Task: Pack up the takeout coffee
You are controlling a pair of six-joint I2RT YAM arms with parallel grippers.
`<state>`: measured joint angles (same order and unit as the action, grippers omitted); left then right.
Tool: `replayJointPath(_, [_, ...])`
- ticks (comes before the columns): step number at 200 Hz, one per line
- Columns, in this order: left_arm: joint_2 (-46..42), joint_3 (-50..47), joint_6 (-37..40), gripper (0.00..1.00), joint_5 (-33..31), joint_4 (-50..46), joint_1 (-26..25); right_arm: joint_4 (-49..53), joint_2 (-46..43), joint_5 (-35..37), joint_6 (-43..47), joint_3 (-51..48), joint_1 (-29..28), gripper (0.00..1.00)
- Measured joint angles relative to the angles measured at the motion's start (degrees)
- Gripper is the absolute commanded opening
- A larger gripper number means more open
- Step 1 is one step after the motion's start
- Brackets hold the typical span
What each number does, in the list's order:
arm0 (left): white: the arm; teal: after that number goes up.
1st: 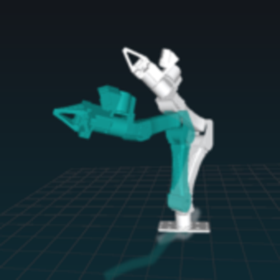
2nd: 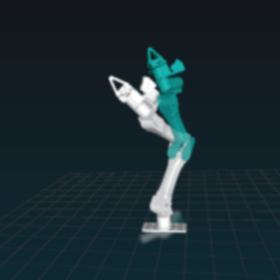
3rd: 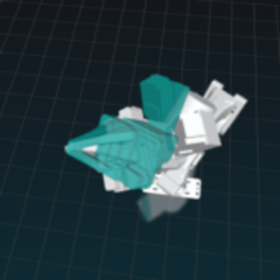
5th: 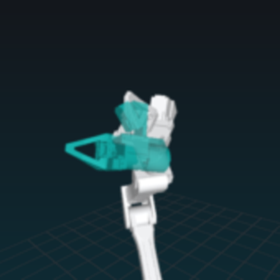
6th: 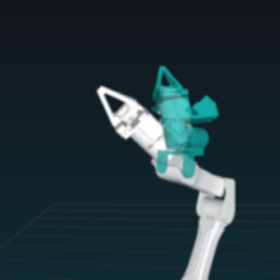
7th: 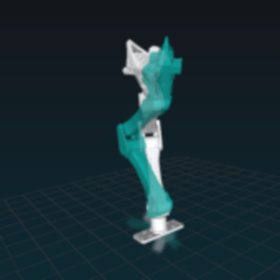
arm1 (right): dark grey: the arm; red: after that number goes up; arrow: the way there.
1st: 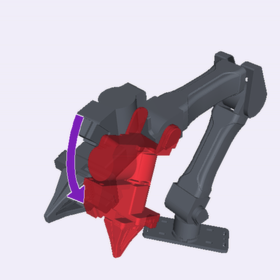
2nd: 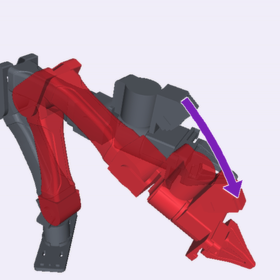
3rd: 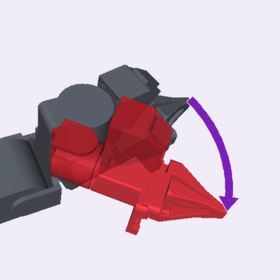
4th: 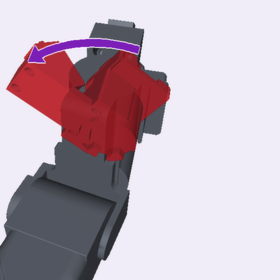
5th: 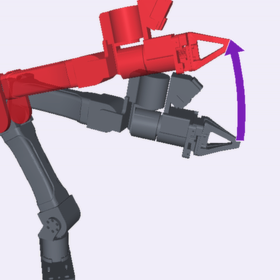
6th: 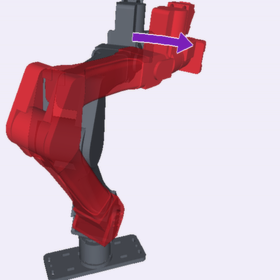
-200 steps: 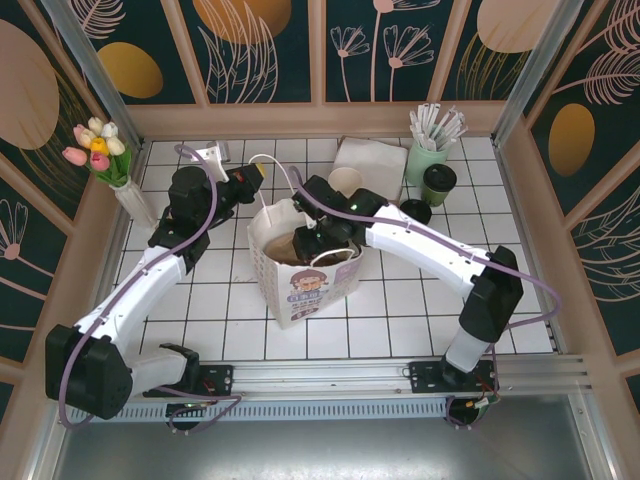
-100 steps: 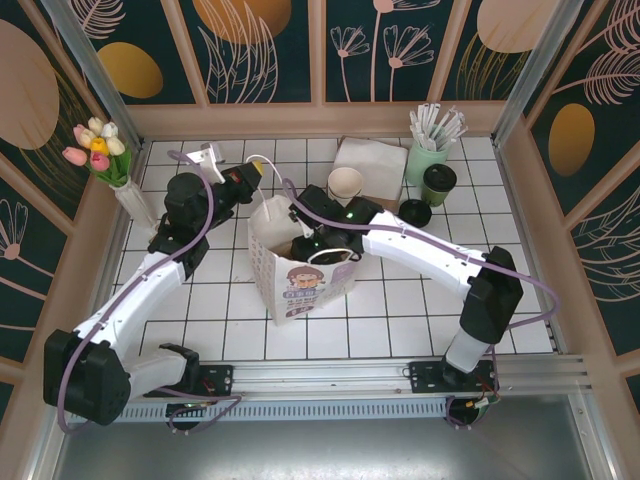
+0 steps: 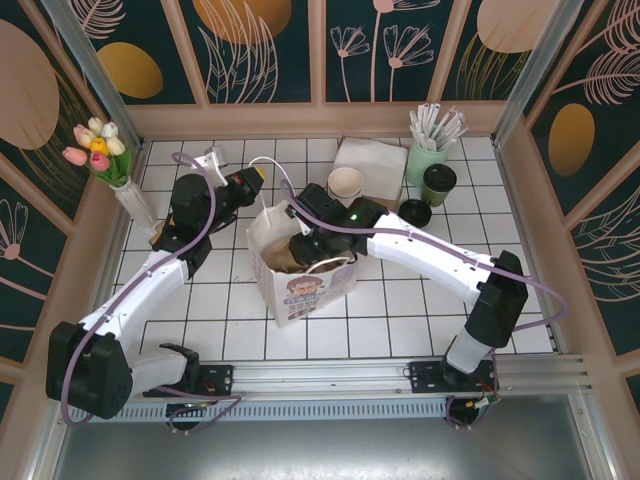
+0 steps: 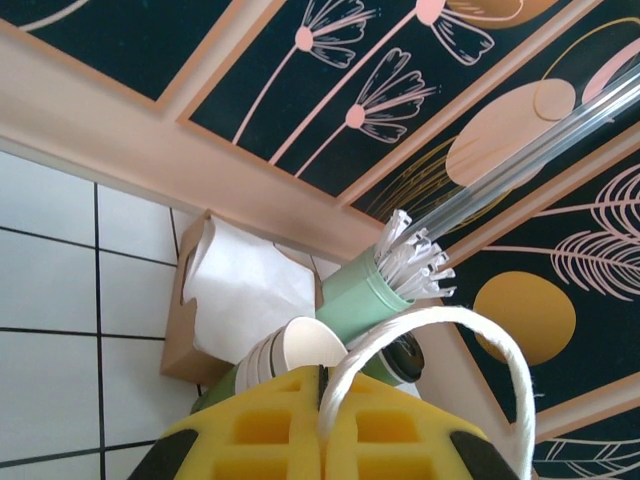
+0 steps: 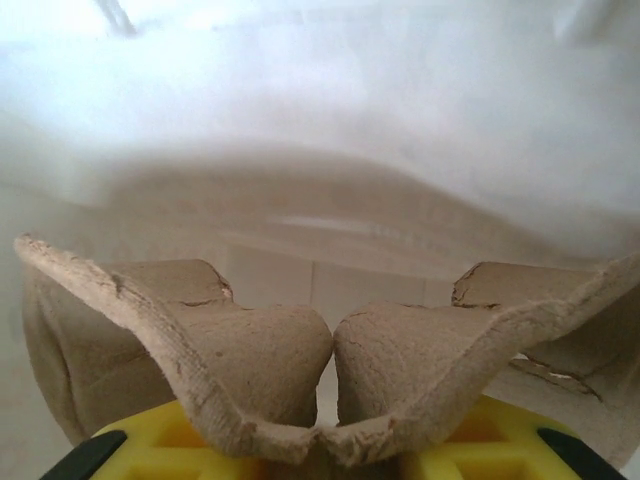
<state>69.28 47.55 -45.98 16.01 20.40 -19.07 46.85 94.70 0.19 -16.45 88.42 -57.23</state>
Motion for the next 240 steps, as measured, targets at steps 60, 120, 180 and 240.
replayJointPath(60, [-0.13, 0.00, 0.02, 0.00, -0.17, -1.05, 0.00, -0.70, 0.17, -3.52, 1.55, -1.20, -0.15, 0.31])
replayJointPath(120, [-3.23, -0.79, 0.00, 0.00, 2.10, 4.28, 0.00, 4.83, 6.19, -5.44, -1.16, 0.50, 1.86, 0.30])
replayJointPath(180, [-4.31, -2.67, -0.44, 0.00, 4.74, 6.99, 0.00, 7.43, 11.15, -5.79, -5.88, 4.24, 3.67, 0.30])
replayJointPath(240, [-0.31, 1.86, -0.13, 0.00, 6.69, 2.25, 0.00, 4.76, 13.16, -5.16, -8.11, 3.19, 3.93, 0.33])
